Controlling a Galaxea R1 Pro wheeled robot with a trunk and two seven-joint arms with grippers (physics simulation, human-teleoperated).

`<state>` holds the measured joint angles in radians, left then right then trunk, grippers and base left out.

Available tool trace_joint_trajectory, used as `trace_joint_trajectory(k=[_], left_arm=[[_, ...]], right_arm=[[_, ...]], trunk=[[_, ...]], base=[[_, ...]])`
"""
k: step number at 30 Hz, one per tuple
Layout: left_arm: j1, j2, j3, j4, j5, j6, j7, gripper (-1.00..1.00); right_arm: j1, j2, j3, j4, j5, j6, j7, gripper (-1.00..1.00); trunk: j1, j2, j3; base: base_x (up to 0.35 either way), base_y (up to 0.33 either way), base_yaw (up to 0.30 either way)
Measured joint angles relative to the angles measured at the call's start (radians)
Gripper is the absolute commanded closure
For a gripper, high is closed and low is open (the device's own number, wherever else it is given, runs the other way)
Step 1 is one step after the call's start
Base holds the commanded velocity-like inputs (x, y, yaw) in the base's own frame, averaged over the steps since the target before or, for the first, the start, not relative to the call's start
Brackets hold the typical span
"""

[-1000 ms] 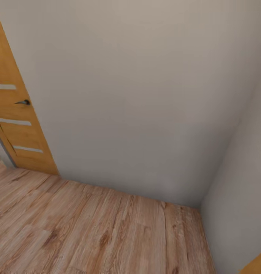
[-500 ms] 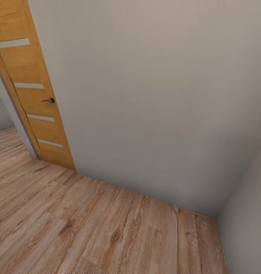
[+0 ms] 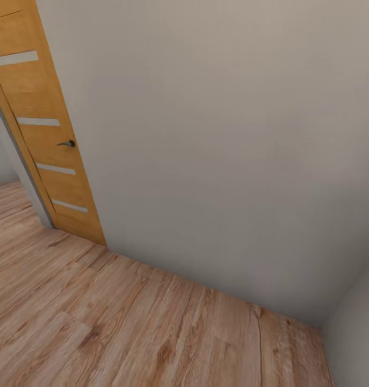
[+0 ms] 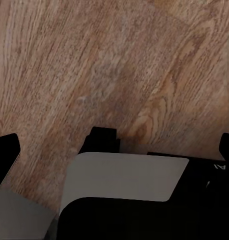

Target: Move the two storage containers from the living room to the garage. In the garage, place one container on the floor and stack the other container on top of it (either order is fine).

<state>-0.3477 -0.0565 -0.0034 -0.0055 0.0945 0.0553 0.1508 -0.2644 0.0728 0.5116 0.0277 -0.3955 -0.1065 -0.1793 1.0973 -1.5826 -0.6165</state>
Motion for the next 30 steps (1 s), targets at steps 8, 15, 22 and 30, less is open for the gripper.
trace_joint_trajectory(k=[8,15,22,30], left_arm=[[0.000,0.000,0.000,0.000,0.000,0.000,0.000,-1.00],[0.000,0.000,0.000,0.000,0.000,0.000,0.000,-1.00],[0.000,0.000,0.000,0.000,0.000,0.000,0.000,-1.00],[0.000,0.000,0.000,0.000,0.000,0.000,0.001,-1.00]], right_arm=[[0.000,0.000,0.000,0.000,0.000,-0.002,0.000,-1.00],[0.000,0.000,0.000,0.000,0.000,-0.002,0.000,-1.00],[0.000,0.000,0.000,0.000,0.000,-0.002,0.001,-1.00],[0.000,0.000,0.000,0.000,0.000,-0.001,0.001,-1.00]], trunk=[[0.000,0.000,0.000],[0.001,0.000,0.000],[0.001,0.000,0.000],[0.001,0.000,0.000]], base=[[0.249,0.000,0.093],[0.025,0.000,0.259],[0.001,0.000,0.269],[0.000,0.000,0.270]])
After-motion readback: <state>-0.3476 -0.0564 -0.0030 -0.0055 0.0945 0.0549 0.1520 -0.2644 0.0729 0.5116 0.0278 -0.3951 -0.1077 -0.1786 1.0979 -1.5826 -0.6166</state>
